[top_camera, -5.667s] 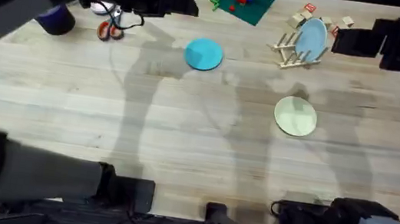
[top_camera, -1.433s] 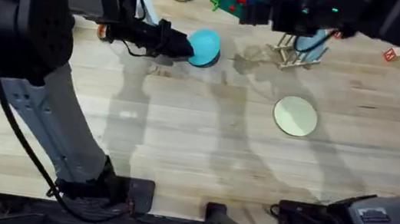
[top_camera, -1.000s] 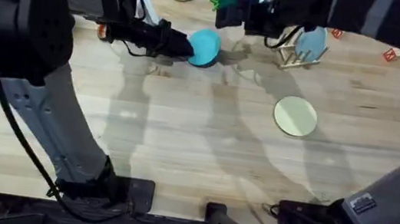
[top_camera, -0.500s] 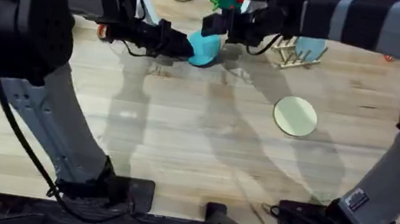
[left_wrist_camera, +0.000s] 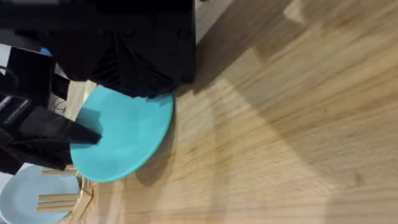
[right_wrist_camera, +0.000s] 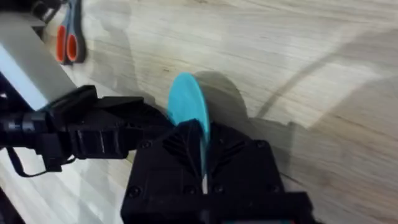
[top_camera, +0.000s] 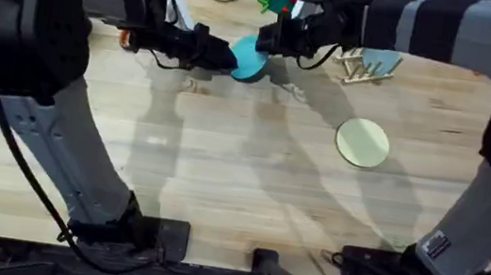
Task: Pick up the plates from the table one by one and place each into a slot on the dish rack.
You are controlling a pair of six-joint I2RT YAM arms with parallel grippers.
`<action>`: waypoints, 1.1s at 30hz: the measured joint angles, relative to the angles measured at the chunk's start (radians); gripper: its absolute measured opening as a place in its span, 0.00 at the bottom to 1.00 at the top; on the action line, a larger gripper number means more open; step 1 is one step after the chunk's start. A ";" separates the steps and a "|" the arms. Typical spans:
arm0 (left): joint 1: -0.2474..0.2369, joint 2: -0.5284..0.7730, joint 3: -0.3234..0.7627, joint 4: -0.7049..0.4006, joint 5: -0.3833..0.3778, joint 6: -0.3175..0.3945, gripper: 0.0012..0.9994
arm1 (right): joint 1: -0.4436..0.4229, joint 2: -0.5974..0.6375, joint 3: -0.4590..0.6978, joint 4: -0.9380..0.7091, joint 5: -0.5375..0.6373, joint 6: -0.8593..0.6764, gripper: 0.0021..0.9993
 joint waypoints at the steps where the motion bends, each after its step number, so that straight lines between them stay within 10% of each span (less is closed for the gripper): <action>1: 0.001 0.000 0.000 0.000 0.000 0.000 0.04 | 0.000 0.000 0.001 0.001 0.000 0.005 0.03; 16: 0.000 -0.015 0.000 -0.012 -0.023 0.000 0.04 | 0.000 -0.011 0.002 -0.009 -0.012 0.001 0.03; 33: -0.059 -0.515 -0.001 -0.269 -0.496 0.051 0.04 | -0.063 -0.402 0.002 -0.398 0.093 -0.192 0.03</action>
